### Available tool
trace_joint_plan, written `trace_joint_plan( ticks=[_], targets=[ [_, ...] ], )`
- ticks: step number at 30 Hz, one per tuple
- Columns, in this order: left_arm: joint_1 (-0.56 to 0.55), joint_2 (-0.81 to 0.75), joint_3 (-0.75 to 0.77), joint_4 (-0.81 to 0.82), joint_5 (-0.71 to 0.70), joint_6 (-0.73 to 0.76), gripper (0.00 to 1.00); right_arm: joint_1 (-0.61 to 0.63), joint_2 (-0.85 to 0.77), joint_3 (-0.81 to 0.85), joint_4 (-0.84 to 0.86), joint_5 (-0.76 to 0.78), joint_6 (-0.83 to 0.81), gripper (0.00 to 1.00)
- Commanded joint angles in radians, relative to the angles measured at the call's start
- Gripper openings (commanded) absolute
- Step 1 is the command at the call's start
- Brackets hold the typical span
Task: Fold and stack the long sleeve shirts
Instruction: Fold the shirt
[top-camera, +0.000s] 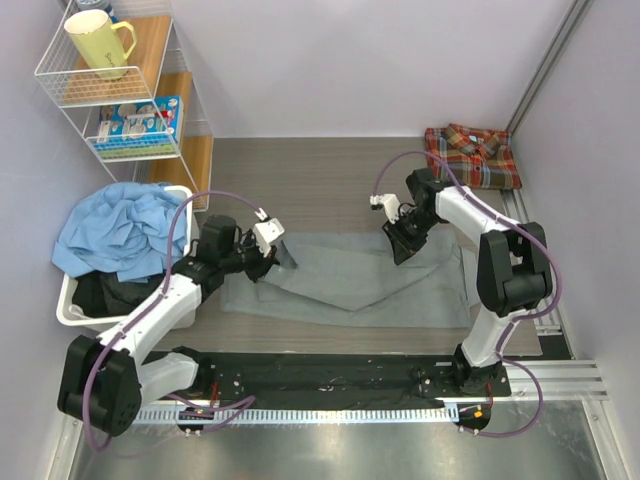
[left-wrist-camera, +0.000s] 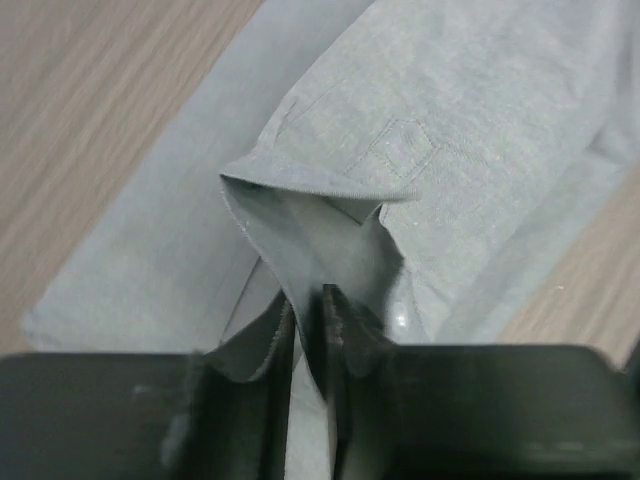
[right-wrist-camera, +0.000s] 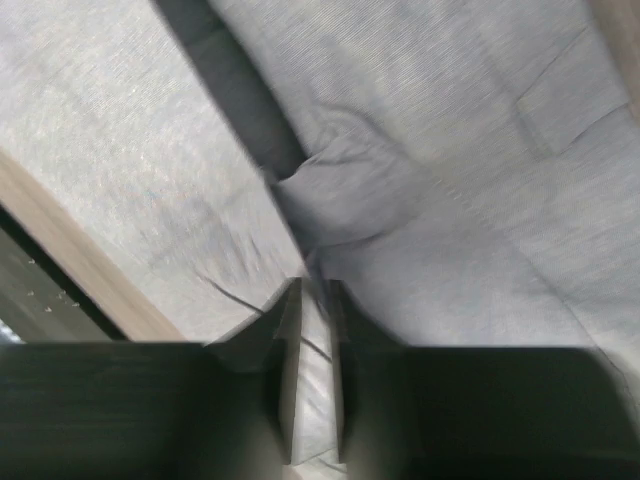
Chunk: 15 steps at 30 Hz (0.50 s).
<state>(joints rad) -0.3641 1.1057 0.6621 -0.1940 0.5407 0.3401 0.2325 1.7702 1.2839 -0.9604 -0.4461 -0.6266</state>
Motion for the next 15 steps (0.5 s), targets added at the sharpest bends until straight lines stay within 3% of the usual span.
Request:
trace_joint_plan(
  ticks=[1, 2, 3, 4, 6, 11, 15],
  targets=[
    [0.007, 0.054, -0.039, 0.045, -0.236, 0.051, 0.20, -0.002, 0.032, 0.068, 0.022, 0.024, 0.038, 0.32],
    [0.010, 0.062, -0.036, 0.003, -0.251, 0.066, 0.24, -0.002, 0.029, 0.069, 0.008, 0.032, 0.033, 0.38],
    [0.020, 0.062, -0.029, -0.018, -0.252, 0.074, 0.46, -0.002, 0.009, 0.065, -0.001, 0.055, 0.031, 0.53],
    [0.025, 0.053, -0.029, -0.036, -0.245, 0.077, 0.55, -0.004, -0.003, 0.061, -0.018, 0.066, 0.030, 0.60],
    [0.036, 0.002, -0.035, -0.064, -0.236, 0.092, 0.69, -0.009, -0.035, 0.061, -0.041, 0.093, 0.031, 0.64],
    [0.033, -0.023, 0.028, -0.140, -0.078, 0.157, 0.78, -0.038, -0.130, 0.036, -0.086, 0.127, 0.074, 0.64],
    [0.021, 0.126, 0.168, -0.251, -0.028, 0.148, 0.76, -0.038, -0.169, -0.017, -0.075, 0.175, 0.097, 0.58]
  ],
)
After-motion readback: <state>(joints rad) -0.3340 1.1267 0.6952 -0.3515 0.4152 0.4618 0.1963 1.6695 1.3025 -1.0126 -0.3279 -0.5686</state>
